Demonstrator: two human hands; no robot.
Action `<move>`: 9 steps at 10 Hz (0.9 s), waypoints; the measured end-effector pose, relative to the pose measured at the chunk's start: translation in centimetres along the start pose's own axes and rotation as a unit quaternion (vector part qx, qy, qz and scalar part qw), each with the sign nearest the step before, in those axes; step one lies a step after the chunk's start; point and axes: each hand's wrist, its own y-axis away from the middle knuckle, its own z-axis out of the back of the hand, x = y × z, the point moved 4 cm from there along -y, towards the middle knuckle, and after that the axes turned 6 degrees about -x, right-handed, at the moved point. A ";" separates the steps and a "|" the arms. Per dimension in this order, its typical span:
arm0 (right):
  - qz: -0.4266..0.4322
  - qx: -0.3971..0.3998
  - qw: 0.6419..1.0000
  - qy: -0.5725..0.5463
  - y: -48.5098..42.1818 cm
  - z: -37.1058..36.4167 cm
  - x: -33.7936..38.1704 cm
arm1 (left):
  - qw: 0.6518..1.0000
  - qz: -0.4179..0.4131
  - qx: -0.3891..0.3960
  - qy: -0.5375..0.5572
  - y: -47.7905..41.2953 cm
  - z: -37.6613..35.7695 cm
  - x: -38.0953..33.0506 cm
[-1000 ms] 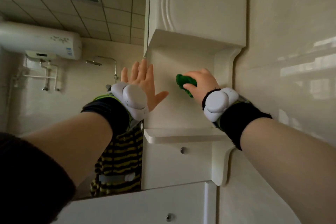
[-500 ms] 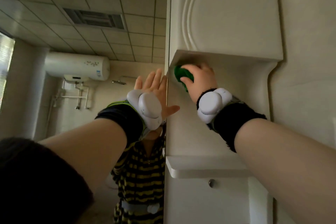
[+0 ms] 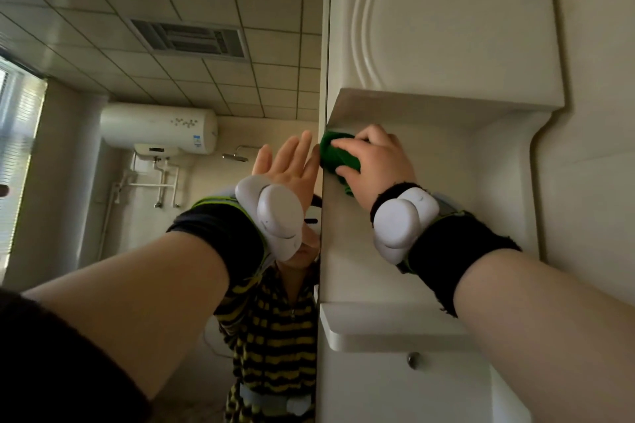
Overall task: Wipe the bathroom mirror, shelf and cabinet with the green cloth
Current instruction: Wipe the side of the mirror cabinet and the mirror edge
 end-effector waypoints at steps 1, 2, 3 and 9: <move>-0.002 0.019 1.000 0.013 0.7 0.0 -0.1 | 1.000 -0.001 0.003 -0.006 0.1 -0.3 0.1; -0.002 0.035 0.999 0.011 1.6 -0.2 0.0 | 1.000 -0.005 0.008 -0.009 0.1 -0.5 0.3; 0.006 0.046 0.999 0.020 2.3 -0.3 0.1 | 1.000 -0.003 -0.004 -0.018 0.0 -0.5 0.3; 0.038 0.133 0.990 0.023 5.4 -1.1 0.2 | 0.999 0.018 -0.041 0.029 0.4 -0.3 -0.1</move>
